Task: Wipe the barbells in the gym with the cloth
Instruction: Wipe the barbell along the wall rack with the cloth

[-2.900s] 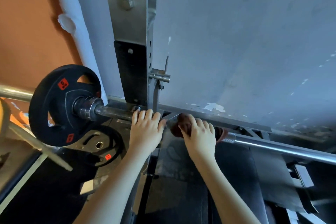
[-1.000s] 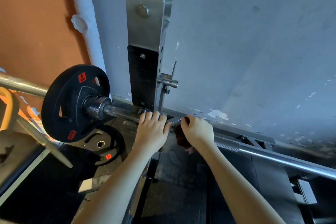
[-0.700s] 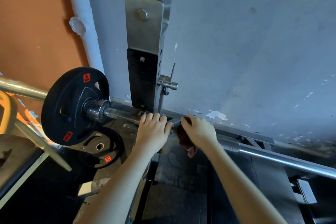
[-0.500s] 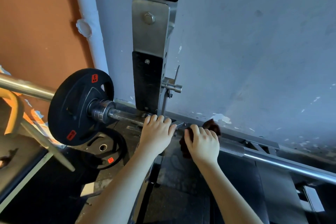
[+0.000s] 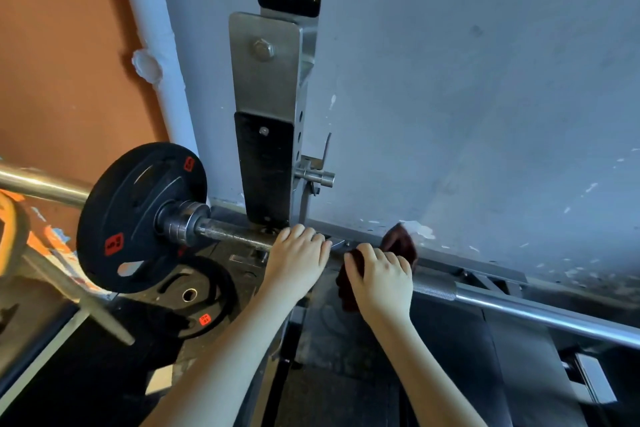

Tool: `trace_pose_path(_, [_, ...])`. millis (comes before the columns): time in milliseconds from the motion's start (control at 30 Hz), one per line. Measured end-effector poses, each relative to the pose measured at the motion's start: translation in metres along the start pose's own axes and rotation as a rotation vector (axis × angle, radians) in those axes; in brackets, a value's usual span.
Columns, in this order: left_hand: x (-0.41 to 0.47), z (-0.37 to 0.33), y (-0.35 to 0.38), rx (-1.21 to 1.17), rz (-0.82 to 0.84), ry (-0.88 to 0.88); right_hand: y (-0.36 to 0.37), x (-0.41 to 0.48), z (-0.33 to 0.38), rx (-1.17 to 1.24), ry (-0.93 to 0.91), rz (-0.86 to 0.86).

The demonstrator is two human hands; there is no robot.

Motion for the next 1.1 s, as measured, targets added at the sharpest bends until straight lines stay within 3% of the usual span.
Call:
trace_pose_path(67, [0.003,-0.007,0.001,-0.008,-0.023,0.084,0.001,0.019,-0.007,0.001,0.068,0.154])
trace_pose_path(200, [0.011,-0.012,0.004,-0.037,-0.032,0.167,0.014,0.044,-0.030,0.236,0.204,0.316])
trace_pose_path(267, [0.013,-0.014,0.006,-0.041,-0.022,0.186,0.006,0.037,-0.026,0.155,0.174,0.242])
trace_pose_path(367, [0.019,-0.018,0.007,-0.062,-0.006,0.178,0.002,0.001,-0.005,-0.039,-0.047,0.007])
trace_pose_path(467, [0.021,-0.016,0.010,-0.081,0.006,0.152,0.005,-0.004,-0.003,-0.054,-0.113,-0.067])
trace_pose_path(533, [0.021,-0.016,0.010,-0.083,-0.001,0.149,-0.001,0.024,-0.013,-0.012,0.014,0.027])
trace_pose_path(600, [0.021,-0.015,0.009,-0.071,-0.003,0.149,0.010,0.048,-0.028,0.167,0.171,0.253])
trace_pose_path(667, [0.021,-0.016,0.008,-0.061,0.003,0.146,0.026,0.050,-0.038,0.313,0.262,0.362])
trace_pose_path(833, [0.026,-0.016,0.011,-0.050,0.072,0.107,0.011,-0.010,-0.003,-0.050,-0.149,0.048])
trace_pose_path(900, [0.027,-0.017,0.009,-0.046,0.062,0.101,0.011,-0.002,-0.007,-0.027,-0.149,-0.001])
trace_pose_path(1000, [0.026,-0.016,0.010,-0.044,0.063,0.087,-0.002,0.028,-0.011,-0.044,-0.061,0.043])
trace_pose_path(1100, [0.028,-0.014,0.013,-0.043,0.090,0.084,0.011,0.047,-0.033,0.221,0.196,0.247])
Point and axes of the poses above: each hand's wrist, its own x-axis towards the middle knuckle, its own y-axis out of the palm, z = x × y, the point moved 9 cm from there along x, towards the middle knuckle, and after that the axes turned 10 degrees about -y, right-handed, at the moved point
